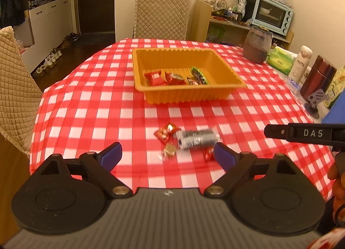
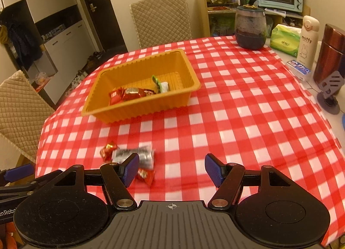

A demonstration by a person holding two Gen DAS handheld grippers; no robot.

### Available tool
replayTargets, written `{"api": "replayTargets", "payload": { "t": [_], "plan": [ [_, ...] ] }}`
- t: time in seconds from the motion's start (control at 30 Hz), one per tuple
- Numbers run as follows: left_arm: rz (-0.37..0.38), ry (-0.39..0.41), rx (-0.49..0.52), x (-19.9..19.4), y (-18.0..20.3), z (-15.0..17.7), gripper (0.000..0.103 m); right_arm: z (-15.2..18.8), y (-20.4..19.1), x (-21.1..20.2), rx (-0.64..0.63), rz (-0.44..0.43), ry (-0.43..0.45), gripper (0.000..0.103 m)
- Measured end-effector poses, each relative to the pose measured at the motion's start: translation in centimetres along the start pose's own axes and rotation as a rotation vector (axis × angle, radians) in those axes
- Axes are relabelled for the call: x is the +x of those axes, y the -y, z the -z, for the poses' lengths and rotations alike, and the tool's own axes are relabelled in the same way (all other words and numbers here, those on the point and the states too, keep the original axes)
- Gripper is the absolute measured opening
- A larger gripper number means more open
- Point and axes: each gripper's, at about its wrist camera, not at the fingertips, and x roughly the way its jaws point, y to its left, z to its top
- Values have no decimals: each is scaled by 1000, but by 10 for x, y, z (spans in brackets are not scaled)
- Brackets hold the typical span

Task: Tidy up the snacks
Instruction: 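Move both grippers back from the tray to the snack pile, then lower the right gripper onto the red-gold wrapped candy and close it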

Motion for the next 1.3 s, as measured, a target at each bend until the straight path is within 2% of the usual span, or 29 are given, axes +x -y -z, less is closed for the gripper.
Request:
{"api": "replayTargets", "payload": {
  "t": [0.57, 0.73, 0.87, 1.13, 1.3],
  "plan": [
    [-10, -47, 24, -6, 3, 21, 91, 32, -3, -14, -28, 18, -32, 67],
    [-49, -12, 39, -5, 5, 23, 91, 35, -5, -13, -49, 22, -34, 67],
    [-58, 10, 21, -4, 2, 24, 93, 37, -4, -11, -46, 24, -38, 67],
    [-66, 52, 68, -1, 1, 29, 94, 41, -7, -3, -59, 17, -48, 67],
    [-64, -25, 61, 12, -3, 28, 94, 46, -15, 11, -79, -9, -58, 67]
  ]
}}
